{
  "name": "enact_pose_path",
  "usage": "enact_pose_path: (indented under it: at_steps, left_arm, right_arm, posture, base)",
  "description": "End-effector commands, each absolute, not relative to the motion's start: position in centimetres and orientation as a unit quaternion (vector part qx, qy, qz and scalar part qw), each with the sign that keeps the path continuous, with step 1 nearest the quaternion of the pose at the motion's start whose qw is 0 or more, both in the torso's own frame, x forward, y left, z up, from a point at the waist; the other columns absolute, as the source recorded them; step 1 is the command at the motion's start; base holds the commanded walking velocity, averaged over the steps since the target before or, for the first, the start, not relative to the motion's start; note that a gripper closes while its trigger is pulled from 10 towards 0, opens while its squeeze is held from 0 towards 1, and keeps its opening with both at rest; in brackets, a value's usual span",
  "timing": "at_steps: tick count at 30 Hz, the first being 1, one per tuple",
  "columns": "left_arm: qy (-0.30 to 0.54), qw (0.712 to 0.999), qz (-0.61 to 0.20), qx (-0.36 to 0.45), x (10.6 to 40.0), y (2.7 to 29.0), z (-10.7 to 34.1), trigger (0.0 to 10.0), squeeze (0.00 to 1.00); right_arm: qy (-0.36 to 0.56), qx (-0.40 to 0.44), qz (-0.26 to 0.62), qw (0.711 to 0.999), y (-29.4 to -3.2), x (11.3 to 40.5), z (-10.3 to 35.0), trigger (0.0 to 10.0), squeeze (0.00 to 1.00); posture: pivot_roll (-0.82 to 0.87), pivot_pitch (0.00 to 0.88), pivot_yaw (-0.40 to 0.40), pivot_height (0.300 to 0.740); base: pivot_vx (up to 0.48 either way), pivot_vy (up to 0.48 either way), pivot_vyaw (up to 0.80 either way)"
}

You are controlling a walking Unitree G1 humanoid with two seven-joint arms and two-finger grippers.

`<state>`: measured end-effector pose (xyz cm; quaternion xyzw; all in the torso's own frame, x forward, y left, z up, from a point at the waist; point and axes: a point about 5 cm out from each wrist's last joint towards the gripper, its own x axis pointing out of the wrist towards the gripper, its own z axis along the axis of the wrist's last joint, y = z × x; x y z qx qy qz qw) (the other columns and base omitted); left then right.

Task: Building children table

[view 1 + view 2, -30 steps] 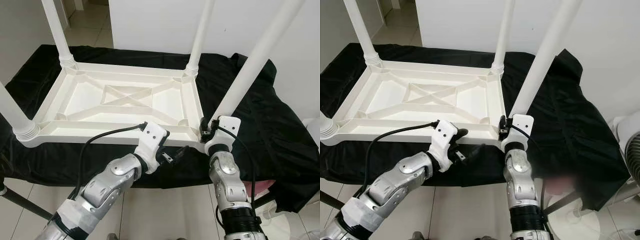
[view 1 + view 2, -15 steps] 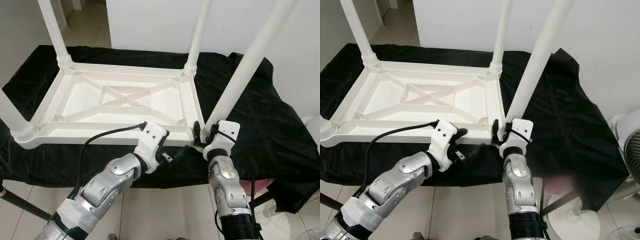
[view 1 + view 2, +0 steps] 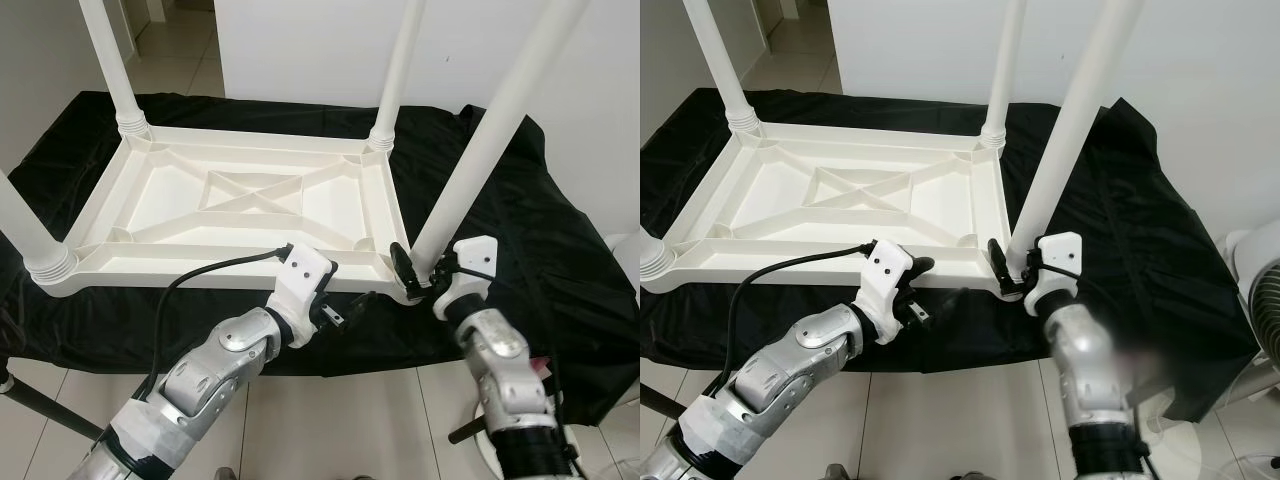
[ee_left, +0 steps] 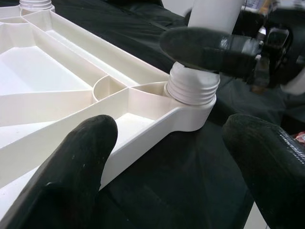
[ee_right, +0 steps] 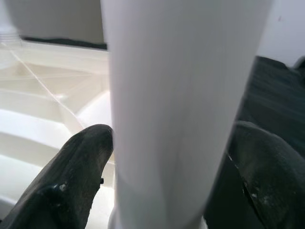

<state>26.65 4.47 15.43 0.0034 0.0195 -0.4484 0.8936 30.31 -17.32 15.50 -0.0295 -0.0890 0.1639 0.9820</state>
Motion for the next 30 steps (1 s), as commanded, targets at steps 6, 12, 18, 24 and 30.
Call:
enact_pose_path:
  at_steps: [6,12,18,24,30]
  left_arm:
    - [0.028,0.839,-0.543,0.003,25.4,3.8,15.2,10.0,0.0]
    - [0.026,0.843,-0.538,0.011,25.5,3.8,15.1,10.0,0.0]
    - [0.008,0.852,-0.524,0.018,26.5,3.5,15.7,10.0,0.0]
    - [0.008,0.853,-0.521,0.017,26.2,3.5,15.5,10.0,0.0]
    - [0.008,0.855,-0.519,0.018,26.4,3.7,15.5,10.0,0.0]
  right_arm:
    - [-0.077,-0.036,0.247,0.965,-17.3,31.0,15.7,10.0,0.0]
    - [-0.062,-0.046,0.283,0.956,-17.3,31.5,15.5,6.5,0.0]
    - [-0.036,-0.05,0.317,0.947,-17.6,32.2,14.8,0.0,0.0]
    - [-0.026,-0.052,0.319,0.946,-17.9,31.9,14.1,0.0,0.0]
    - [-0.016,-0.052,0.29,0.955,-18.5,31.9,13.4,10.0,0.0]
  posture:
    - [-0.02,0.05,-0.053,0.74]
    - [-0.03,0.046,-0.06,0.74]
    - [-0.02,0.038,-0.069,0.74]
    - [-0.01,0.039,-0.067,0.74]
    - [-0.02,0.043,-0.059,0.74]
  base:
    - [0.0,0.0,0.0]
    - [0.0,0.0,0.0]
    - [0.0,0.0,0.0]
    - [0.0,0.0,0.0]
    - [0.0,0.0,0.0]
